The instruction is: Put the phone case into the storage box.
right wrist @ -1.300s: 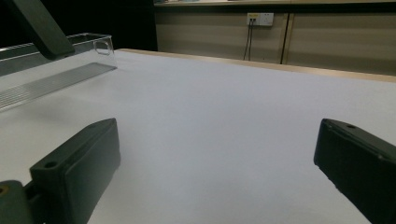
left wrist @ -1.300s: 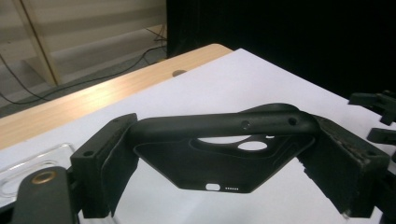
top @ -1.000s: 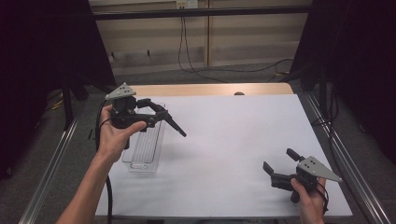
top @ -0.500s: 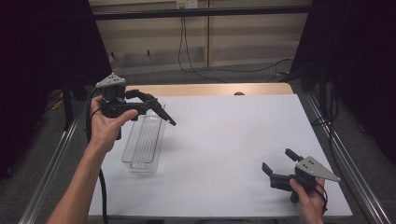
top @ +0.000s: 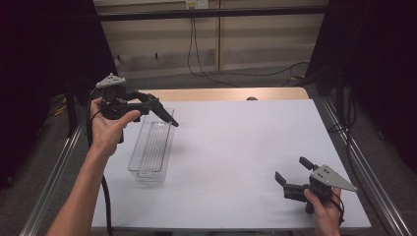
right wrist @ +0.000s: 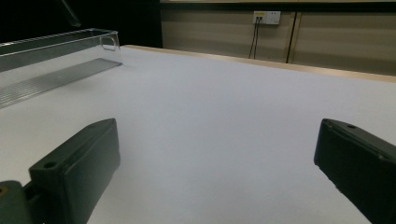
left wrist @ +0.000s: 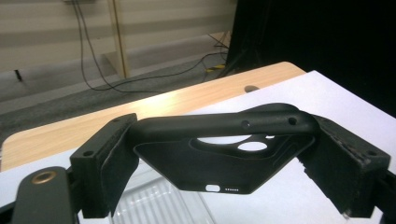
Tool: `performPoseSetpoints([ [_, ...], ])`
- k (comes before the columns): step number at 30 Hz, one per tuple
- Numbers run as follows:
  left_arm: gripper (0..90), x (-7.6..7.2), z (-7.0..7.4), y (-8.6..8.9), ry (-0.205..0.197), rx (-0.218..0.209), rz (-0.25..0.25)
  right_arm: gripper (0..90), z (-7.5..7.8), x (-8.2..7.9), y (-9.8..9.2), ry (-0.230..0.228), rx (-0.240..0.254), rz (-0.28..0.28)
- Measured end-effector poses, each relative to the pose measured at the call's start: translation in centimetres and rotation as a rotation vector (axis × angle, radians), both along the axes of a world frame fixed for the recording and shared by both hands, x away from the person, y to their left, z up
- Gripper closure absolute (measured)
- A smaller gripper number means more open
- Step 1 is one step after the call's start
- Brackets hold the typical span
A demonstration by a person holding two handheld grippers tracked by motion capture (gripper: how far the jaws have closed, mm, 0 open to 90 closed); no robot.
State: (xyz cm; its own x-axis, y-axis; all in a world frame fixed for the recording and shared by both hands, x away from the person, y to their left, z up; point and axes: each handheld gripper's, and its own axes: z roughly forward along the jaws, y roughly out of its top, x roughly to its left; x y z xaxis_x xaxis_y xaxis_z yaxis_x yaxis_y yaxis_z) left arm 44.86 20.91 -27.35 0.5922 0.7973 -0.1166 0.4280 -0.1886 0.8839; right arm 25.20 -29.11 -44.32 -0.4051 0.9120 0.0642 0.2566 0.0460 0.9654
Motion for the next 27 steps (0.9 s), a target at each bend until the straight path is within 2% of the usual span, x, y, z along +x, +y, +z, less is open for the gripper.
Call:
performPoseSetpoints([
  [14, 14.7, 1.4, 0.0, 0.5, 0.003, 0.027, 0.077, 0.0, 0.0, 0.0, 0.0, -0.001, -0.008, 0.004],
  [27, 14.7, 3.1, -1.1, 0.9, 0.032, 0.045, 0.144, 0.0, -0.1, 0.0, 0.0, -0.002, -0.009, 0.004],
])
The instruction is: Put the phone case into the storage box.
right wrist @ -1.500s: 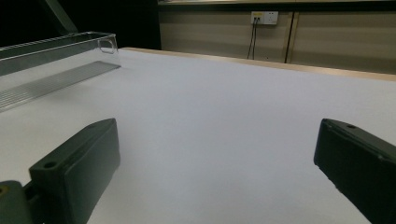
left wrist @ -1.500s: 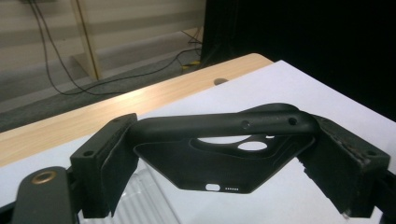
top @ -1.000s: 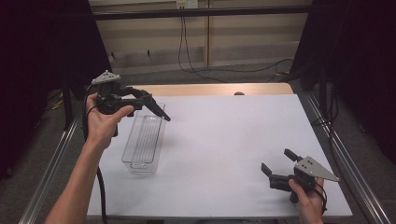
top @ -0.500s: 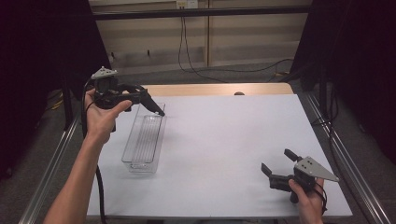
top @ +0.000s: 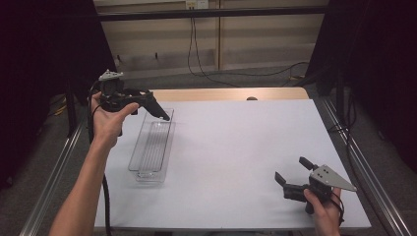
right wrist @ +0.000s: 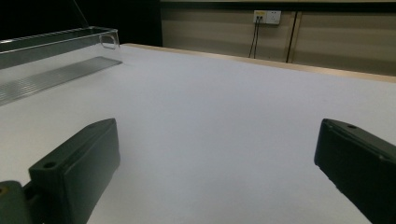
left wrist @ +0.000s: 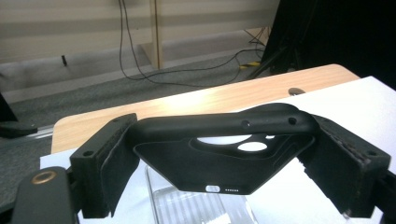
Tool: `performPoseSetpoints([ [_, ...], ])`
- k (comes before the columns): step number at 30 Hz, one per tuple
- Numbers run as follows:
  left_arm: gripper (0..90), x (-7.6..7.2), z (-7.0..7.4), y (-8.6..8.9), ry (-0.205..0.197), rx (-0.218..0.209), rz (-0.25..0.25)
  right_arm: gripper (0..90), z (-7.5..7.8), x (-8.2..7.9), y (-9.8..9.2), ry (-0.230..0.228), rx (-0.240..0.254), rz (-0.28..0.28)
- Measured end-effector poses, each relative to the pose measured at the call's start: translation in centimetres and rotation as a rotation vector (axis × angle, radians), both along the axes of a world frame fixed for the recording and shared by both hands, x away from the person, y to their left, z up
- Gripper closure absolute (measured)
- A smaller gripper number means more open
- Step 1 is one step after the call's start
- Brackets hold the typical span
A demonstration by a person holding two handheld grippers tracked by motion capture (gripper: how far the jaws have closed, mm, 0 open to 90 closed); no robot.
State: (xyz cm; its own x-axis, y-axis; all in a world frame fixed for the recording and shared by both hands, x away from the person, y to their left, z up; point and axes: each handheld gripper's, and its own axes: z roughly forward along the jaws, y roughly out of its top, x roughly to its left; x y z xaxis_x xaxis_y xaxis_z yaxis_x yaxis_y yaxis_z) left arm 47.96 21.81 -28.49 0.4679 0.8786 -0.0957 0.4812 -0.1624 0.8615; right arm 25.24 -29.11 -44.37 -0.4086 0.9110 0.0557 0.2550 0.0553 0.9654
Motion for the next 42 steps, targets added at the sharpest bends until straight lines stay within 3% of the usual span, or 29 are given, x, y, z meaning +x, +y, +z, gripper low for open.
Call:
performPoseSetpoints([
  [34, 14.5, 2.1, -2.3, -1.8, 0.037, 0.074, 0.060, 0.0, -0.1, 0.0, 0.1, 0.002, -0.014, 0.007],
  [42, 14.5, 2.6, -2.7, -2.2, 0.049, 0.075, 0.104, 0.0, -0.1, 0.0, 0.1, 0.003, -0.014, 0.007],
])
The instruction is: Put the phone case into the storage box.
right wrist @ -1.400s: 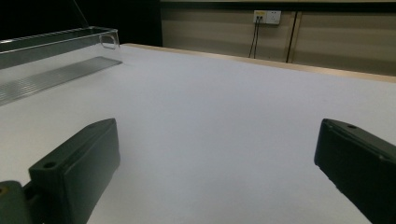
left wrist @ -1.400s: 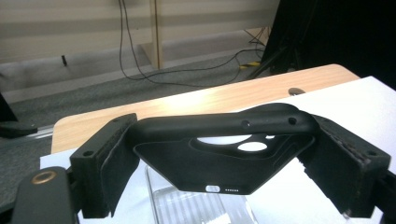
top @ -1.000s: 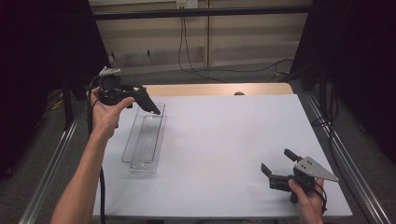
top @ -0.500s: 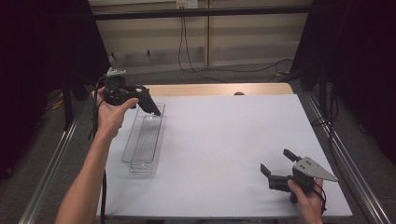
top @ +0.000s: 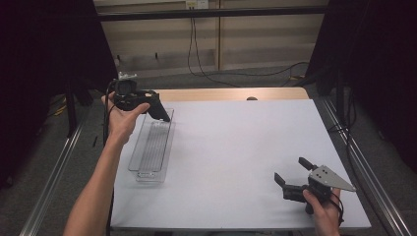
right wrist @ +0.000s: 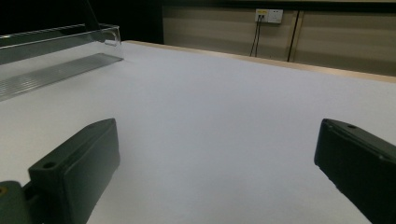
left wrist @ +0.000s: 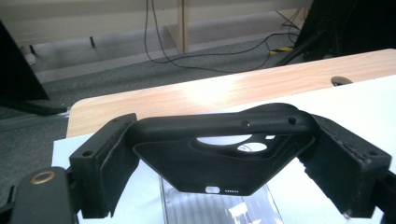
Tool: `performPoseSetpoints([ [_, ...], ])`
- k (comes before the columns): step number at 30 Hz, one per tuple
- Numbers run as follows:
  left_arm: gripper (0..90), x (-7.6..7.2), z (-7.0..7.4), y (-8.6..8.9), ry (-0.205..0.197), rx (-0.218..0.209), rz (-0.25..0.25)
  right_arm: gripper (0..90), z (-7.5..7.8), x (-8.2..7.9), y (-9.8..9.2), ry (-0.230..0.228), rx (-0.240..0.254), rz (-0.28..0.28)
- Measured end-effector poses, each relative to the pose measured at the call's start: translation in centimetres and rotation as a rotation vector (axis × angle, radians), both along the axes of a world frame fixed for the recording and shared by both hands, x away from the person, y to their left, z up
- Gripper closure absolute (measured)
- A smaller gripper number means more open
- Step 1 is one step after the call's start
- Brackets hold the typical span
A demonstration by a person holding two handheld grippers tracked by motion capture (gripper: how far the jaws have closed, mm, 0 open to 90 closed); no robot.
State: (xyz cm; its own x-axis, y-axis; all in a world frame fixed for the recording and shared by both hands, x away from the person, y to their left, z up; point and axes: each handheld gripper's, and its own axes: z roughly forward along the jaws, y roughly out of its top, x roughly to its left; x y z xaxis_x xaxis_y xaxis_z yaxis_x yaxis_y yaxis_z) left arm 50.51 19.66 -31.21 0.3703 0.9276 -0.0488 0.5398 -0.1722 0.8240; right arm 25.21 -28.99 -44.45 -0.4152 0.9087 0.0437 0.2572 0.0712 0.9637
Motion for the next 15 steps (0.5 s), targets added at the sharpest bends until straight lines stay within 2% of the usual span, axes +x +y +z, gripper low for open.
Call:
performPoseSetpoints([
  [4, 14.5, 0.16, -0.23, -0.24, 0.002, 0.006, 0.021, 0.0, -0.01, 0.01, 0.01, 0.001, -0.002, 0.001],
  [8, 14.3, 0.30, -0.37, -0.36, 0.005, -0.006, 0.050, 0.0, 0.00, 0.00, 0.02, 0.001, -0.002, 0.000],
  [15, 14.3, 0.62, -0.78, -0.85, 0.012, -0.002, 0.071, 0.0, -0.01, 0.02, 0.02, 0.002, -0.001, 0.002],
])
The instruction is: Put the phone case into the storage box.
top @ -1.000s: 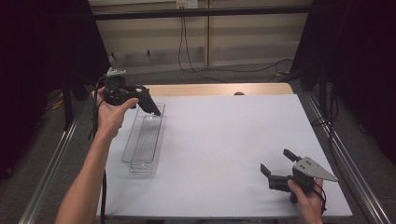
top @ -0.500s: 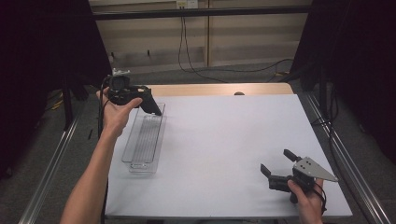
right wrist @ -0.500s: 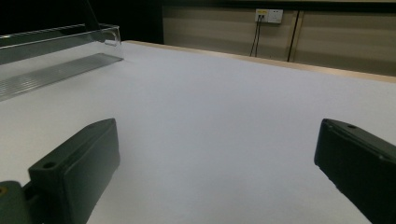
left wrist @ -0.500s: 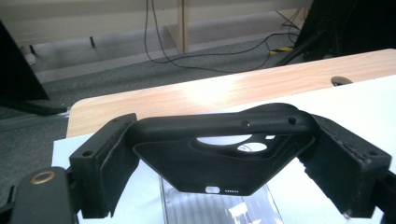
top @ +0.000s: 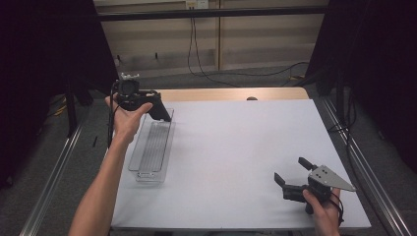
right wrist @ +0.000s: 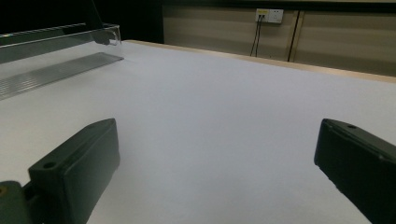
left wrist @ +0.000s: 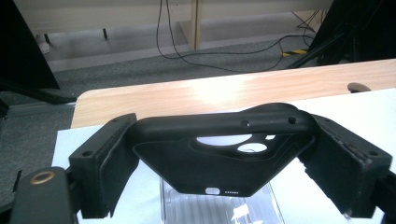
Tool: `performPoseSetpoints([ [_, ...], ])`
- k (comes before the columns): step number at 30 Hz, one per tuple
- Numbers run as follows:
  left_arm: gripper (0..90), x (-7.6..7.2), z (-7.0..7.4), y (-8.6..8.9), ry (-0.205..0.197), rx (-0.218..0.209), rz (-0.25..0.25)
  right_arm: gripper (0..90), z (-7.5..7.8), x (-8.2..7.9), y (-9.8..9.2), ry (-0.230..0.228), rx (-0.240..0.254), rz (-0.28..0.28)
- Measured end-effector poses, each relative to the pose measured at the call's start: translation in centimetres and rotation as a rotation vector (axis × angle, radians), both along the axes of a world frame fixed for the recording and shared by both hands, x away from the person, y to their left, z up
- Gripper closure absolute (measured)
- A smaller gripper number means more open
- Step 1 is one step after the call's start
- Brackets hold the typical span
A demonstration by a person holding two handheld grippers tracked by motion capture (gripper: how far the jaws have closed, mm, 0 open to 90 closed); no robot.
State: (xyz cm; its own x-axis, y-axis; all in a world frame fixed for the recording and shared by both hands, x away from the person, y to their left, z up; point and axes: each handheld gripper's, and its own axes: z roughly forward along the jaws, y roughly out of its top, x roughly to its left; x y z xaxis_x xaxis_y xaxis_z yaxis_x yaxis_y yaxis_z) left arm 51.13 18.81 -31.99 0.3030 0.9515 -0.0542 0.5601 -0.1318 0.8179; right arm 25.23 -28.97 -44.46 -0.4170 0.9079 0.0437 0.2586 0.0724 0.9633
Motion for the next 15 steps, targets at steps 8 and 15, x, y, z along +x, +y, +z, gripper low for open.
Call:
performPoseSetpoints([
  [8, 14.2, 0.35, -0.52, -0.63, 0.004, 0.001, 0.026, 0.0, -0.02, 0.00, -0.02, 0.001, 0.000, -0.001],
  [15, 14.1, 0.70, -1.00, -0.71, 0.011, 0.013, 0.034, 0.0, -0.03, -0.02, -0.02, 0.003, 0.000, 0.001],
])
